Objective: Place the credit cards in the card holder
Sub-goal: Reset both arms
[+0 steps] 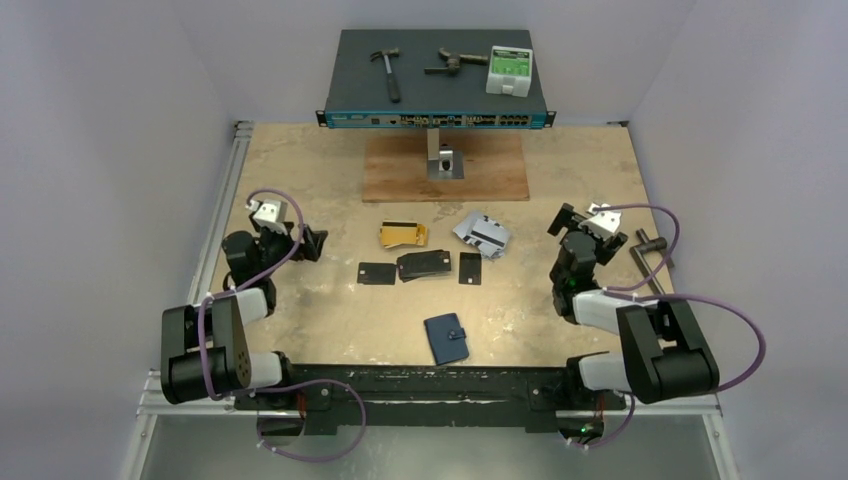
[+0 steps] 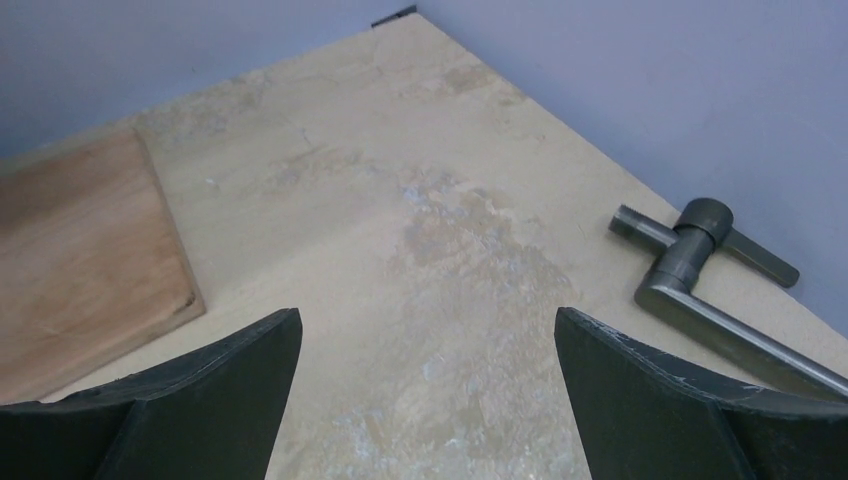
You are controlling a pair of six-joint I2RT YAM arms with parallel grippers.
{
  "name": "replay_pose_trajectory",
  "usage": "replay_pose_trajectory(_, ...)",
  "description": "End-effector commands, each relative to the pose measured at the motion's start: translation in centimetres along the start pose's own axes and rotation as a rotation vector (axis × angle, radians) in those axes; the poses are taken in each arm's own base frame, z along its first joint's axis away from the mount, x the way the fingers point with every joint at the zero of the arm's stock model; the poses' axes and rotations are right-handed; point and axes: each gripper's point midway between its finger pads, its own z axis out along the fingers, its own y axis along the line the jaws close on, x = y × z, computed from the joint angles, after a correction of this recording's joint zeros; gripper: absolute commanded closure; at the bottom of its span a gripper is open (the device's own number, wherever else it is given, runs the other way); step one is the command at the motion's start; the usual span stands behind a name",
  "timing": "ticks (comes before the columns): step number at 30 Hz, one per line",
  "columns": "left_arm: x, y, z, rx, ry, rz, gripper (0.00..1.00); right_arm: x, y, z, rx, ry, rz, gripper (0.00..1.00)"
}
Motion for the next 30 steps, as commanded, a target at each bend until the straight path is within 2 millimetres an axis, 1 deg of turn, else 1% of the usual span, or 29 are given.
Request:
replay_pose_trajectory(1, -4.1, -0.3, 1.0, 0.003, -0.117, 0.114, 0.0, -3.8, 0.6, -0.1, -0.041, -0.134, 0.084, 0.02)
replay_pose_trajectory(3, -3.8, -0.5, 1.1, -0.031, -0.136, 0.156, 0.0, -3.9, 1.5, -0.7, -0.107, -0.142, 0.113, 0.01)
replay_pose_trajectory(4, -2.9, -0.5, 1.2, -0.065, -0.119, 0.162, 0.0, -3.8, 2.0, -0.9, -0.143, -0.135, 0.128, 0.01)
replay_pose_trajectory(5, -3.0, -0.7, 1.6, -0.072, -0.154, 0.185, 0.0, -3.8, 2.8, -1.0, -0.184, -0.136, 0.108, 0.01)
replay_pose_trajectory(6, -3.0, -0.8, 1.7, -0.07, -0.151, 0.186, 0.0, -4.0, 3.5, -0.9, -0.208, -0.137, 0.092, 0.01)
replay_pose_trajectory(7, -3.2, -0.4, 2.0, -0.088, -0.107, 0.204, 0.0, -3.6, 3.8, -0.5, -0.207, -0.119, 0.072, 0.01)
replay_pose_trajectory(8, -2.4, -0.3, 2.1, -0.097, -0.069, 0.188, 0.0, -3.9, 3.9, -0.3, -0.204, -0.134, 0.074, 0.01)
replay_pose_trajectory(9, -2.8, -0.4, 2.2, -0.092, -0.11, 0.191, 0.0, -4.6, 3.7, -0.1, -0.198, -0.18, 0.098, 0.01)
replay_pose_trajectory(10, -2.5, -0.5, 2.2, -0.087, -0.09, 0.189, 0.0, -4.0, 3.3, 0.5, -0.184, -0.169, 0.095, 0.01)
replay_pose_trajectory(11, -2.5, -0.5, 2.0, -0.091, -0.078, 0.196, 0.0, -3.3, 3.4, 0.7, -0.185, -0.147, 0.106, 0.01)
replay_pose_trajectory(13, -3.0, -0.6, 2.2, -0.085, -0.119, 0.198, 0.0, -3.1, 4.5, 0.8, -0.256, -0.157, 0.068, 0.01)
replay_pose_trajectory(14, -2.8, -0.6, 2.1, -0.086, -0.101, 0.194, 0.0, -2.2, 5.4, 0.6, -0.309, -0.128, 0.039, 0.01)
replay_pose_trajectory(15, -2.8, -0.5, 2.1, -0.088, -0.09, 0.196, 0.0, -2.4, 5.7, 0.6, -0.329, -0.164, 0.032, 0.01)
replay_pose_trajectory(16, -2.8, -0.6, 2.1, -0.088, -0.099, 0.195, 0.0, -2.1, 5.6, 0.9, -0.317, -0.159, 0.006, 0.01)
replay_pose_trajectory(17, -3.0, -0.6, 2.1, -0.085, -0.117, 0.198, 0.0, -1.1, 6.5, 1.0, -0.352, -0.095, 0.0, 0.01)
replay_pose_trajectory(18, -2.9, -0.6, 2.1, -0.087, -0.109, 0.196, 0.0, -1.5, 6.8, 1.2, -0.38, -0.105, 0.008, 0.01)
replay_pose_trajectory(20, -2.8, -0.5, 2.1, -0.089, -0.1, 0.194, 0.0, -1.4, 6.6, 1.5, -0.385, -0.099, 0.004, 0.01)
replay_pose_trajectory(22, -2.9, -0.5, 2.2, -0.09, -0.102, 0.195, 0.0, -1.7, 6.4, 1.4, -0.38, -0.112, 0.002, 0.01)
replay_pose_trajectory(23, -2.8, -0.5, 2.2, -0.092, -0.095, 0.195, 0.0, -2.1, 5.9, 1.4, -0.36, -0.137, 0.001, 0.01)
replay_pose_trajectory(25, -2.9, -0.4, 2.3, -0.091, -0.101, 0.196, 0.0, -2.0, 5.2, 1.2, -0.328, -0.141, 0.005, 0.01)
replay_pose_trajectory(26, -2.9, -0.4, 2.3, -0.092, -0.099, 0.198, 0.0, -2.2, 5.3, 1.2, -0.334, -0.145, 0.007, 0.01)
replay_pose_trajectory(28, -2.8, -0.4, 2.3, -0.094, -0.097, 0.198, 0.0, -1.8, 6.0, 1.3, -0.363, -0.123, 0.011, 0.01)
replay_pose_trajectory(30, -2.9, -0.5, 2.2, -0.091, -0.102, 0.197, 0.0, -2.2, 5.7, 1.4, -0.341, -0.14, 0.006, 0.01)
